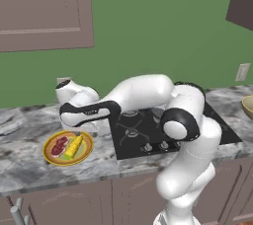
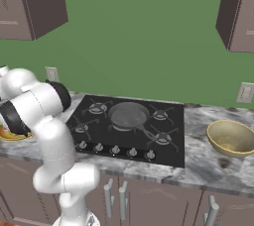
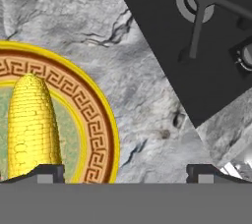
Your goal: Place the steak on the plate and place the corn on the same plate.
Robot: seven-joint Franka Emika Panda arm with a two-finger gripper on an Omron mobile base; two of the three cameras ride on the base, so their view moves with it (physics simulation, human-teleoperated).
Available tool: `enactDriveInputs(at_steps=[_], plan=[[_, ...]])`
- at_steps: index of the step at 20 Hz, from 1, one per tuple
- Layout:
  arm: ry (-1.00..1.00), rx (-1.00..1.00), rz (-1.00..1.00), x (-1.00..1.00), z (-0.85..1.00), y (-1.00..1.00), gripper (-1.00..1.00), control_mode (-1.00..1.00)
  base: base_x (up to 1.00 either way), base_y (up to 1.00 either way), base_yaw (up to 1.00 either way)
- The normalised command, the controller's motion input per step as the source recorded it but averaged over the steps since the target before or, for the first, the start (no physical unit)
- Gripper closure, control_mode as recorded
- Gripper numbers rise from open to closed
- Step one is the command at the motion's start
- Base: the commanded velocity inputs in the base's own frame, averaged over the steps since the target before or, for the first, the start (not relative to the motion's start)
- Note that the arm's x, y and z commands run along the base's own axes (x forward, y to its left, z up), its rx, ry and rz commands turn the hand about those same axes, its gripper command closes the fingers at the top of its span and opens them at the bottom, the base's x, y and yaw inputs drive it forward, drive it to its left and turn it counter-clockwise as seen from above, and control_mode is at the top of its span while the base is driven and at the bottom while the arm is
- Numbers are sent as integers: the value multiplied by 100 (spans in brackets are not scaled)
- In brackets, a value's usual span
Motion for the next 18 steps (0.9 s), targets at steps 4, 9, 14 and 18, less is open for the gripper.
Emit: enactDriveInputs(at_steps=[4,9,14,18], plan=[[-2,-8,-3,-80,3,-100,-100,-100,0,0,0],[0,6,-8,-44,39,-100,-100,-100,0,0,0],[1,0,-4,0,60,-100,-100,-100,0,0,0],[0,0,-4,-19,53,-100,-100,-100,0,0,0]])
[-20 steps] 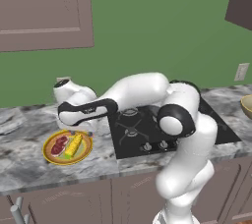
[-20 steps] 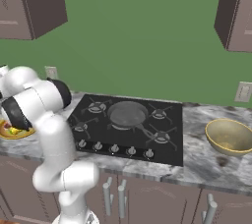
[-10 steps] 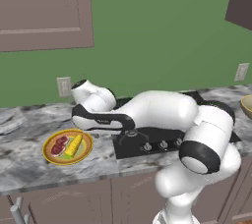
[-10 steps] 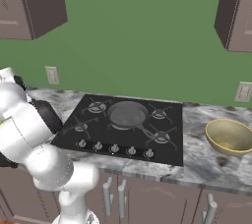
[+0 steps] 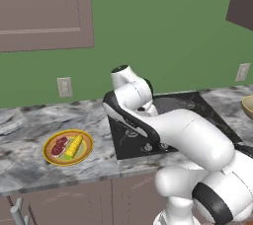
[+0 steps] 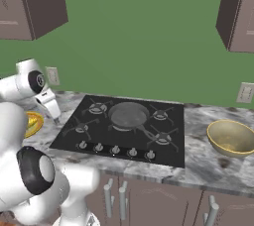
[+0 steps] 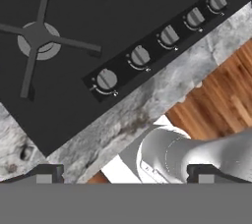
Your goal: Place the steak on the plate and place the corn on the same plate.
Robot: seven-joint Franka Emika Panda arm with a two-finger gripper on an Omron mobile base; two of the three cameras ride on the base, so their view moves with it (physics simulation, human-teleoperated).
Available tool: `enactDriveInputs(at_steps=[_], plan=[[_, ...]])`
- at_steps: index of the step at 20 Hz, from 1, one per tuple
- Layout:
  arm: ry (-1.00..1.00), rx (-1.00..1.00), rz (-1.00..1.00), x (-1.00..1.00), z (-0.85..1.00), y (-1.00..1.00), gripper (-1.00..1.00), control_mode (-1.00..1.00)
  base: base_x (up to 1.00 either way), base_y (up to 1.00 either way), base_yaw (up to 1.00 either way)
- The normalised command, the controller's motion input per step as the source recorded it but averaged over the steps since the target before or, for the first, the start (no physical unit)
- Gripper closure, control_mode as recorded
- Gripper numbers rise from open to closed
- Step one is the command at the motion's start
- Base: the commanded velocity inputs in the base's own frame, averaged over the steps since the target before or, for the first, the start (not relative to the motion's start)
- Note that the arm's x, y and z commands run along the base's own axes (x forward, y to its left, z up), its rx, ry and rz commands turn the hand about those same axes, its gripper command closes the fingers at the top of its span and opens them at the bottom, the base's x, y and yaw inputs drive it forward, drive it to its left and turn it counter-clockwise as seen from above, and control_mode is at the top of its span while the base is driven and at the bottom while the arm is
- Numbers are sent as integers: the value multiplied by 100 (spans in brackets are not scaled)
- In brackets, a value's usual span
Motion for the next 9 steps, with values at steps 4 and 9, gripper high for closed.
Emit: enactDriveInputs(at_steps=[4,9], plan=[[-2,0,3,-29,39,-76,-100,-100,0,0,0],[0,1,3,-19,7,-15,-100,-100,0,0,0]])
